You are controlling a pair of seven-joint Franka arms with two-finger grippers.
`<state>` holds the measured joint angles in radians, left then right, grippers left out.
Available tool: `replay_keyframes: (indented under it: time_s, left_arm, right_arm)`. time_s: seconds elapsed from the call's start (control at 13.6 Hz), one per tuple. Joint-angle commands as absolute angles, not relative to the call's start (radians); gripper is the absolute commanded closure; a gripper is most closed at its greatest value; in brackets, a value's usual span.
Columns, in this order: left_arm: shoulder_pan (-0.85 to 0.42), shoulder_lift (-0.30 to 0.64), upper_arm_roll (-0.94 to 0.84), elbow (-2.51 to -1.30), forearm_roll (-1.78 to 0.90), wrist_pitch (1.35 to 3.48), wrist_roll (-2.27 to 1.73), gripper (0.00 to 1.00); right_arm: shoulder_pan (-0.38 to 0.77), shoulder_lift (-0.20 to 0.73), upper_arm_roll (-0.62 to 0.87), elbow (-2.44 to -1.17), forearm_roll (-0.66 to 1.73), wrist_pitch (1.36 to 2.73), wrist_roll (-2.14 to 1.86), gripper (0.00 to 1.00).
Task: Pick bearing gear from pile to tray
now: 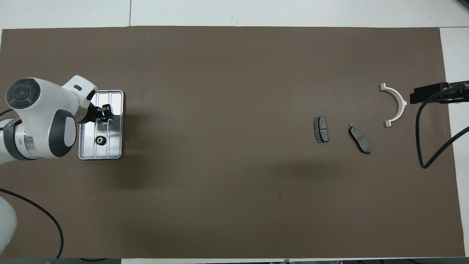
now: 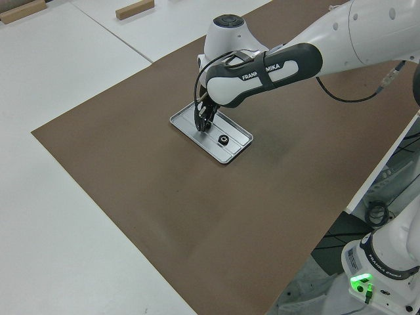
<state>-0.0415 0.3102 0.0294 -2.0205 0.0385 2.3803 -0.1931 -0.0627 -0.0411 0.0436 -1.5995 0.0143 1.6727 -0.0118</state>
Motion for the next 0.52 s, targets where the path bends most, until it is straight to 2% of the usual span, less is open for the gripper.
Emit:
replay_keyframes:
  time_s: [0.0, 0.22, 0.44]
  left_arm:
    - [-0.009, 0.22, 0.023, -2.022, 0.051, 2.286, -0.175, 0.0]
    - [-0.002, 0.095, 0.021, -1.996, 0.051, 2.096, -0.175, 0.0]
    - [-0.005, 0.042, 0.02, -1.898, 0.043, 1.875, -0.173, 0.0]
  right_arm:
    - [-0.081, -0.046, 0.057, -1.612, 0.021, 1.681, -0.003, 0.0]
    - [-0.083, -0.046, 0.057, -1.612, 0.021, 1.678, -0.005, 0.0]
    - [-0.084, -0.049, 0.057, -1.612, 0.021, 1.678, -0.008, 0.0]
